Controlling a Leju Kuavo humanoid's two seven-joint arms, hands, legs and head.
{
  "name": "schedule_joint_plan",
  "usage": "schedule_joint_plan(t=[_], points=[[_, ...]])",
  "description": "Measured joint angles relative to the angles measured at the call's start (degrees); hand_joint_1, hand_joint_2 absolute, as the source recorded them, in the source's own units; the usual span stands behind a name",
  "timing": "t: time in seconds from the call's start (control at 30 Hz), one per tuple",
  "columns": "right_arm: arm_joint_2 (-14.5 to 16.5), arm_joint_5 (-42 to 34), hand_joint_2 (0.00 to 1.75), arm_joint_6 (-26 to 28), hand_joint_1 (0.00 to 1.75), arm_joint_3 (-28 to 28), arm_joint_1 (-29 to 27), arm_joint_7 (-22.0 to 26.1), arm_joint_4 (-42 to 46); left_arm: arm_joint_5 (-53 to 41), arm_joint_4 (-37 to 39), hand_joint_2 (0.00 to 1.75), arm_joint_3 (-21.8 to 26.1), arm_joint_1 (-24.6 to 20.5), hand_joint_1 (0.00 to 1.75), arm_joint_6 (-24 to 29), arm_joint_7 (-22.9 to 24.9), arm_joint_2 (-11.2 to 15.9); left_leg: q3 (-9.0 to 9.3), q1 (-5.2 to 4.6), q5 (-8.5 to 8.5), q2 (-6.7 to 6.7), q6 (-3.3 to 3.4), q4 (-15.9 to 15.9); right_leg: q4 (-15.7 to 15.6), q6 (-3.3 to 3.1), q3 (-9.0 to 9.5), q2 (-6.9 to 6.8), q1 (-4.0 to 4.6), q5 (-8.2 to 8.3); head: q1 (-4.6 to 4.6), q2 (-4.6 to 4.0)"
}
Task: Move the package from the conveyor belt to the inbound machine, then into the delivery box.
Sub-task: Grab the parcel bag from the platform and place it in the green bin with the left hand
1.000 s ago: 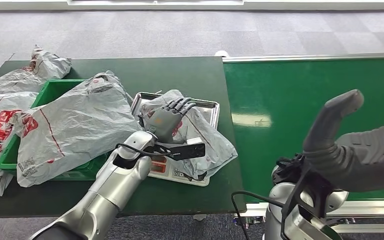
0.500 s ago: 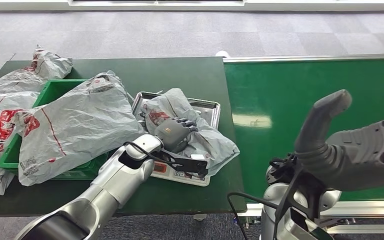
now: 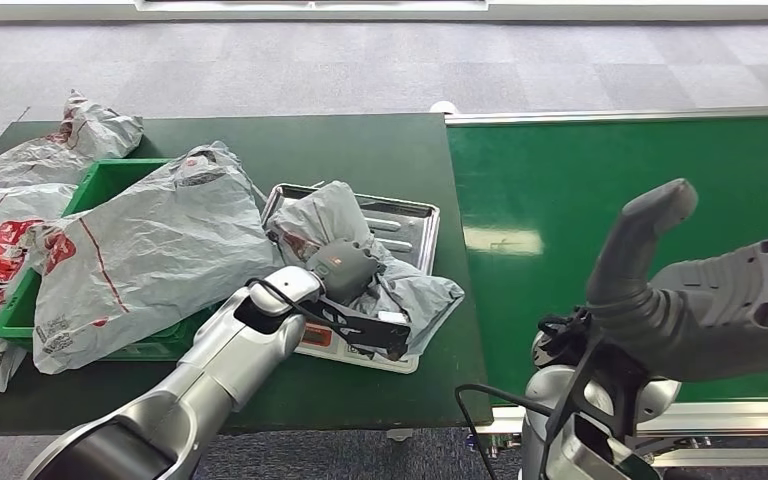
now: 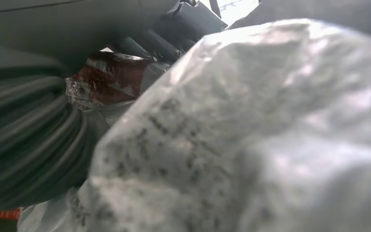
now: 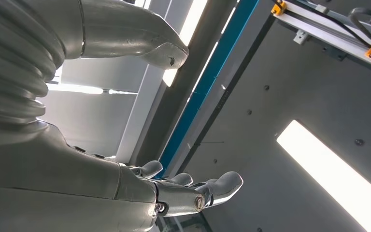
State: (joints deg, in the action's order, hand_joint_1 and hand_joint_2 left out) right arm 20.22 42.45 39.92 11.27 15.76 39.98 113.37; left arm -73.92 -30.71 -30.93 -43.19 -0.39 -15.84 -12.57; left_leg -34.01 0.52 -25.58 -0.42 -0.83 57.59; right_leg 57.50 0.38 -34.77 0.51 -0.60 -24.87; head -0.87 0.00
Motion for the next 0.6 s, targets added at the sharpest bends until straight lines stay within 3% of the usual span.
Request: schedule_joint_plan(t=[0.07,0.2,0.37,0.5,0.6], points=[[0.0,0.2,1.75,0.0,0.0,-0.1,0.0,0.0,0.1,3.1,-0.6,1.75,0.4,0.1,1.75,5.5,0.2,0.3,-0.04,0.0,0.02,0.0,-0.02,0.0,0.0,0.0,-0.05,0.0,0.0,0.0,0.0,0.0],[0.0,0.6,1.75,0.0,0.0,-0.5,-0.2,0.0,0.4,10.5,-4.0,1.75,4.3,-0.2,1.75,21.8,2.5,0.6,-0.1,0.0,0.04,0.0,-0.04,0.0,0.0,0.0,-0.1,0.0,-0.01,0.0,0.0,0.0],[-0.1,-0.2,1.75,0.0,0.0,-1.2,-0.5,0.0,0.9,6.9,-13.0,1.75,12.7,0.9,1.75,38.0,9.0,2.5,-0.09,0.01,0.04,0.07,-0.05,0.0,0.0,-0.01,-0.14,0.12,0.01,0.01,-0.01,0.0],[-0.1,-1.0,1.75,0.1,0.0,-1.8,-0.7,0.0,0.9,1.2,-24.1,1.75,25.4,3.5,1.75,40.4,5.8,3.1,-0.08,0.03,0.04,0.14,-0.07,0.0,0.0,-0.03,-0.19,0.25,0.04,0.0,-0.02,0.0],[-0.2,-1.3,1.75,0.1,0.0,-1.9,-0.7,0.0,0.9,-1.9,-31.6,1.75,33.9,5.7,1.75,40.4,0.3,2.3,-0.14,0.05,0.05,0.14,-0.08,0.0,0.1,-0.03,-0.21,0.26,0.06,0.0,-0.01,0.0]])
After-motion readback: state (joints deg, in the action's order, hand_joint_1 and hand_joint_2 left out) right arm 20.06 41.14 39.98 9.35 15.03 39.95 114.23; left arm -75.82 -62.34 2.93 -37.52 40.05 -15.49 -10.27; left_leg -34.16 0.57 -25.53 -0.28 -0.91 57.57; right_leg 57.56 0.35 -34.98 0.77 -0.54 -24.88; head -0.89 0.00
